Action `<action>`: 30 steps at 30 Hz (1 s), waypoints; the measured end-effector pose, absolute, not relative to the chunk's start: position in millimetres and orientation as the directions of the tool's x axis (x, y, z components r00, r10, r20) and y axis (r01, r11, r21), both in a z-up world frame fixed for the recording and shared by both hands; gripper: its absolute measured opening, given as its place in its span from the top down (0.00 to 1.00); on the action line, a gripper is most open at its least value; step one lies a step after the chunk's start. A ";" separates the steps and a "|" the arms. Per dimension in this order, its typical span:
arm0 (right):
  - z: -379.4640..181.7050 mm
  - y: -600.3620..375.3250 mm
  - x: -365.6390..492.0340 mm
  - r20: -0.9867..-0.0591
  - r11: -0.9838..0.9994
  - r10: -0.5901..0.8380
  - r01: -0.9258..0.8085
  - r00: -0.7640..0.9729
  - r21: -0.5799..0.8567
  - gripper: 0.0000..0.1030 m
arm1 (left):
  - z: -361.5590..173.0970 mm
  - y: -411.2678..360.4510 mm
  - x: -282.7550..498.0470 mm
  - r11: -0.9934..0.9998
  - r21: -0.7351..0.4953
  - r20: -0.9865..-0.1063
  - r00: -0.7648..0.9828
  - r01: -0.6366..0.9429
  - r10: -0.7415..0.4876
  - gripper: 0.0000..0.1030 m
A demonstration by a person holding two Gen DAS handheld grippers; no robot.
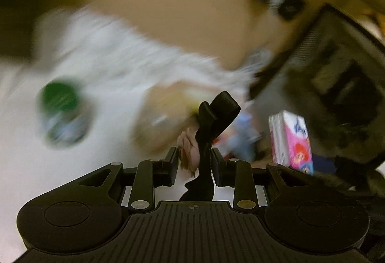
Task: Organize soft objects
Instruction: 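Carry the Kleenex pack and black bow clip over the pink box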
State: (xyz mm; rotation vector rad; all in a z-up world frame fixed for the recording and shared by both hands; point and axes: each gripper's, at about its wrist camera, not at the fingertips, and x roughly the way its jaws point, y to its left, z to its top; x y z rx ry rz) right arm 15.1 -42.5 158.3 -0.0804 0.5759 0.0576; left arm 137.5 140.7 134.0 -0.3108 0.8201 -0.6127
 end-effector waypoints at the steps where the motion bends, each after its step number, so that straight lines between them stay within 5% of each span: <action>1: 161.9 -49.3 11.3 -0.533 0.996 0.000 -0.045 0.846 -0.071 0.49 | 141.7 124.3 147.0 0.764 -0.488 -0.568 0.510 0.423 -0.646 0.68; 7: 157.8 -90.2 -9.0 -0.560 0.992 -0.110 0.123 0.821 -0.015 0.49 | 146.5 13.6 210.7 0.703 -0.457 -0.574 0.423 0.545 -0.701 0.67; 12: 144.9 -102.9 -20.4 -0.592 0.983 -0.154 0.186 0.791 -0.007 0.49 | 98.0 -59.1 227.0 0.728 -0.236 -0.703 0.404 0.644 -0.585 0.65; 16: 137.8 -110.2 -24.1 -0.616 0.977 -0.174 0.211 0.769 -0.013 0.49 | 83.5 -76.7 217.0 0.709 -0.115 -0.681 0.464 0.695 -0.566 0.65; 21: 139.3 -115.8 -17.9 -0.620 0.978 -0.166 0.210 0.767 -0.001 0.49 | 87.4 -65.0 224.7 0.699 -0.199 -0.647 0.443 0.687 -0.620 0.65; 30: 165.4 -128.2 17.8 -0.566 0.981 -0.116 0.182 0.816 0.061 0.49 | 119.1 15.3 226.0 0.663 -0.497 -0.421 0.513 0.560 -0.748 0.65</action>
